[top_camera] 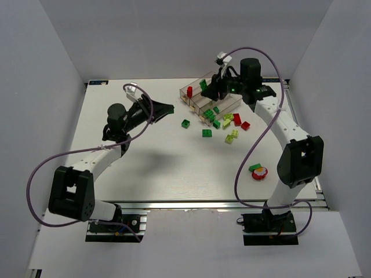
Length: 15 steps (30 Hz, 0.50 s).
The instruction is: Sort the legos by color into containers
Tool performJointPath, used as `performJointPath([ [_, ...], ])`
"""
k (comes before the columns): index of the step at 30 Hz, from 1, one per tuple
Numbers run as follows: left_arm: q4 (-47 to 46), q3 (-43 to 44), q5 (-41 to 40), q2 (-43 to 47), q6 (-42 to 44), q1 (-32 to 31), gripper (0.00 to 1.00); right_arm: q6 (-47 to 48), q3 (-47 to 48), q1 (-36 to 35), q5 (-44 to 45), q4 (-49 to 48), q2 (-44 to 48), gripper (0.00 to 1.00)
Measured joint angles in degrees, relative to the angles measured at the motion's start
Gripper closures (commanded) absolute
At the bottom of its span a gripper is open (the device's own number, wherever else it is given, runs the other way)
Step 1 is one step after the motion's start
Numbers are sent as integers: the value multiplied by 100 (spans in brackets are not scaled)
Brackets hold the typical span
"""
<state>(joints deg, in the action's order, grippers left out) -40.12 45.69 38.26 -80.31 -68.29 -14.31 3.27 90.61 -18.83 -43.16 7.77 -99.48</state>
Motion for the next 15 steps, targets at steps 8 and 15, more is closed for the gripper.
performJointPath([
  [8,1917,76,-365,905,1182,0,100,2354,151,0,2490,546,-588,100],
  [15,2509,-197,-638,1451,1508,0,100,3169,138,7,3281,566,-1270,98],
])
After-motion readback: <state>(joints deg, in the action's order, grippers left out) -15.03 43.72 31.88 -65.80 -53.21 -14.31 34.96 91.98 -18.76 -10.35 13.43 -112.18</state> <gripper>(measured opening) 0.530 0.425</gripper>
